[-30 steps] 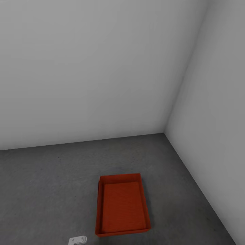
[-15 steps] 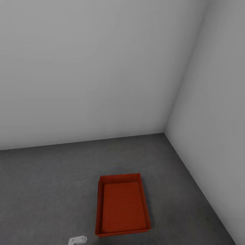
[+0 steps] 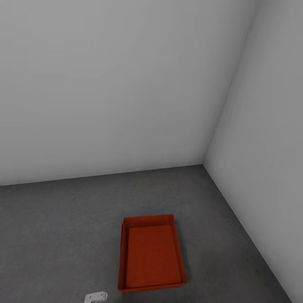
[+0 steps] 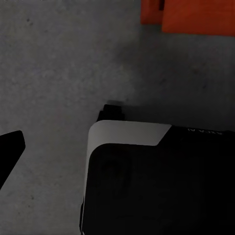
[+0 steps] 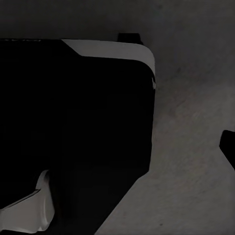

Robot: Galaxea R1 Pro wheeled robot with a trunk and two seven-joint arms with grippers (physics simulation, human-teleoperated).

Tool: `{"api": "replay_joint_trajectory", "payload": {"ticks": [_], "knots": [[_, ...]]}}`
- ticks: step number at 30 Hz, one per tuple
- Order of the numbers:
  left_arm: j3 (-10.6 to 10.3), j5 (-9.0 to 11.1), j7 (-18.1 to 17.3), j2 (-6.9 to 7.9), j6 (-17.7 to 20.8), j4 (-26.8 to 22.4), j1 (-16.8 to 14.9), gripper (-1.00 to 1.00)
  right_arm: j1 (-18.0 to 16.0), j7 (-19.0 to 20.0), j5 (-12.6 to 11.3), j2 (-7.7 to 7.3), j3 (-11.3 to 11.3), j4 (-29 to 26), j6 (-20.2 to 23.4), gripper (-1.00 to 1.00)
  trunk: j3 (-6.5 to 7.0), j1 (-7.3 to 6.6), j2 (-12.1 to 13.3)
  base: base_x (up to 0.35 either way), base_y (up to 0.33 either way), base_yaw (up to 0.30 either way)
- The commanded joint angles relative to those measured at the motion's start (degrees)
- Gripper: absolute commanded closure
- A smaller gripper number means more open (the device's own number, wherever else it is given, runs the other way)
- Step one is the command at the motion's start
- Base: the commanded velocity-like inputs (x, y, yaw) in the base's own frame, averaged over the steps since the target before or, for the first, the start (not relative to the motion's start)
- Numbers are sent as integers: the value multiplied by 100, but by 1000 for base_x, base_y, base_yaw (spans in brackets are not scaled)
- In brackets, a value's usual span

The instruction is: Move the two storage containers from the living room to the garage. In the garage, place one container on the floor and stack the other container on top of it (either order is fine).

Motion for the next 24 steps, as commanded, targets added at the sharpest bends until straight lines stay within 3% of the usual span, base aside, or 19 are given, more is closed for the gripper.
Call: {"api": "replay_joint_trajectory", "payload": {"ticks": [1, 10, 18, 24], "knots": [[-7, 54, 15, 0, 22, -3, -3, -100, -7, -24, 59, 9, -47, 9, 12, -100, -7, 1, -6, 0, 0, 0], [-7, 54, 15, 1, 22, -2, -3, -100, -7, -31, 57, 39, -47, 9, 12, -100, -7, 1, -6, 0, 0, 0], [-7, 54, 15, 2, 22, -2, -3, -100, -5, -33, 46, -109, -40, 9, 10, -100, -7, 1, -6, 0, 0, 0], [-7, 54, 15, 2, 22, -2, -3, -100, -6, -33, 29, -117, -38, 9, 10, -100, -7, 1, -6, 0, 0, 0]]}}
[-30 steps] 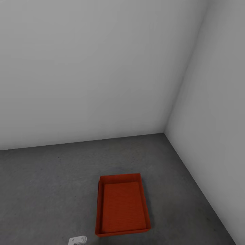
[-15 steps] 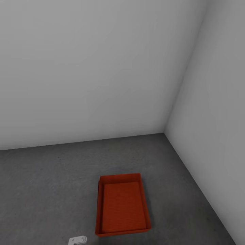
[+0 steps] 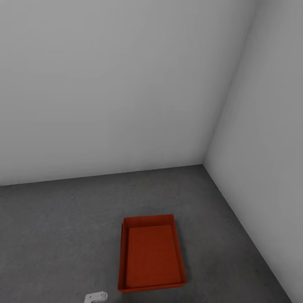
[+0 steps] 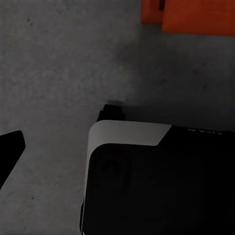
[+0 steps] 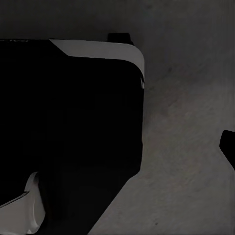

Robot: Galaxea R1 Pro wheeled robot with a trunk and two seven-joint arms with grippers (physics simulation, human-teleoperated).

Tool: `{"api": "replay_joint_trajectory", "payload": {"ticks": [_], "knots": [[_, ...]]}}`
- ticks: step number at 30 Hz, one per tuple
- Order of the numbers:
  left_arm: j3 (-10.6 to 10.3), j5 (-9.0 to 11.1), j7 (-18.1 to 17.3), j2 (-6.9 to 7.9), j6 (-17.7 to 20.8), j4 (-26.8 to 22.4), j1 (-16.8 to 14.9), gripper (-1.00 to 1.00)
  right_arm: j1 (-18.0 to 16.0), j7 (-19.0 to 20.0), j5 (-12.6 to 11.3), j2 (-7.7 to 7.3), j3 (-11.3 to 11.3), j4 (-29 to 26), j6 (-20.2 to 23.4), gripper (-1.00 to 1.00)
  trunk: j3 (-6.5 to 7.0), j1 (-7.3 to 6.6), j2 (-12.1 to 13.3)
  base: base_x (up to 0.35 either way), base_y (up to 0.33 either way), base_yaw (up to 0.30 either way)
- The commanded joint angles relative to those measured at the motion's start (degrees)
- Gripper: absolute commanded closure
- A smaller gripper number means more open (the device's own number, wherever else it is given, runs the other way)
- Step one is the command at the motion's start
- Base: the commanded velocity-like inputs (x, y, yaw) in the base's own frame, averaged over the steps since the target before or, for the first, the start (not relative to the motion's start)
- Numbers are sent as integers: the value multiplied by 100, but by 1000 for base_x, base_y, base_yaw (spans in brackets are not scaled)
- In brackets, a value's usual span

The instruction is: Move the two storage containers from the living room to the garage. In the garage, place one container on the floor and stack the other container on top of it (either order is fine).

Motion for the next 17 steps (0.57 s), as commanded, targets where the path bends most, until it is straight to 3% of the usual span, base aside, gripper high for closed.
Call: {"api": "replay_joint_trajectory", "payload": {"ticks": [1, 17], "knots": [[-7, 54, 15, -1, 22, -4, -3, -100, -7, -24, 52, -5, -47, 9, 10, -100, -7, 1, -6, 0, 0, 0], [-7, 54, 15, -1, 22, -4, -3, -100, -7, -24, 63, -26, -47, 9, 9, -100, -7, 1, -6, 0, 0, 0]]}}
